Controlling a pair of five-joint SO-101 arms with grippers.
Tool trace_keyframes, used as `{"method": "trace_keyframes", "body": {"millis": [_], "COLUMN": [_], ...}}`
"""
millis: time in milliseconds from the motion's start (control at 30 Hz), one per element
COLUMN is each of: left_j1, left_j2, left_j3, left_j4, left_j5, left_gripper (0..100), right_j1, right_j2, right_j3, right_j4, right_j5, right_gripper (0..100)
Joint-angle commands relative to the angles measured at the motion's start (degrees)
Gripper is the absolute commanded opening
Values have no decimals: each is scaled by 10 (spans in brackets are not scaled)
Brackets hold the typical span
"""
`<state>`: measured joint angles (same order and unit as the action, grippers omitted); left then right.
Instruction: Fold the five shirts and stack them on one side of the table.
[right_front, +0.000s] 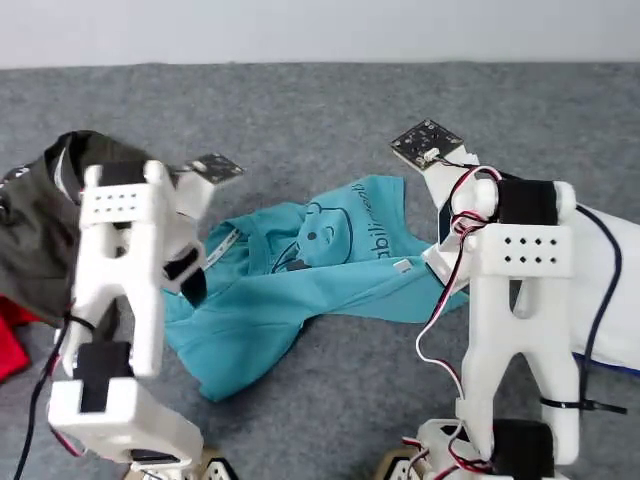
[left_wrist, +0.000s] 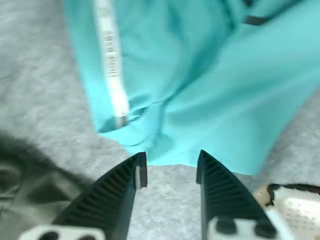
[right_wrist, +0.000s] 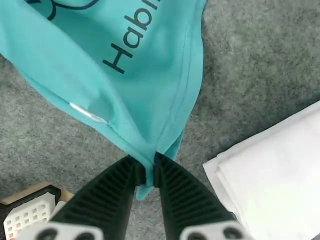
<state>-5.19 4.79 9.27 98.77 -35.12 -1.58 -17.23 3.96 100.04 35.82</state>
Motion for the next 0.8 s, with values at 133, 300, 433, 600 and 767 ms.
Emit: {"method": "trace_keyframes", "body": {"millis": [133,300,433,600,767], "left_j1": [119,91,51,-8,-46], "left_j2": [-87,-34,47,150,207], "left_j3": [159,218,173,32,-143], "left_j4": [-54,-203,-243,-229,-153], "left_j5": [3,5,5,5,5], "left_gripper": [166,166,166,166,166], "right_j1": [5,5,5,5,7], "right_j2": [-26,-26,-26,-26,-26], "right_j3": [-31,-31,-31,-31,-33], "right_j4": [6,7,7,7,7], "right_j5": [-1,-1,-1,-1,0], "right_gripper": [10,10,10,10,10]}}
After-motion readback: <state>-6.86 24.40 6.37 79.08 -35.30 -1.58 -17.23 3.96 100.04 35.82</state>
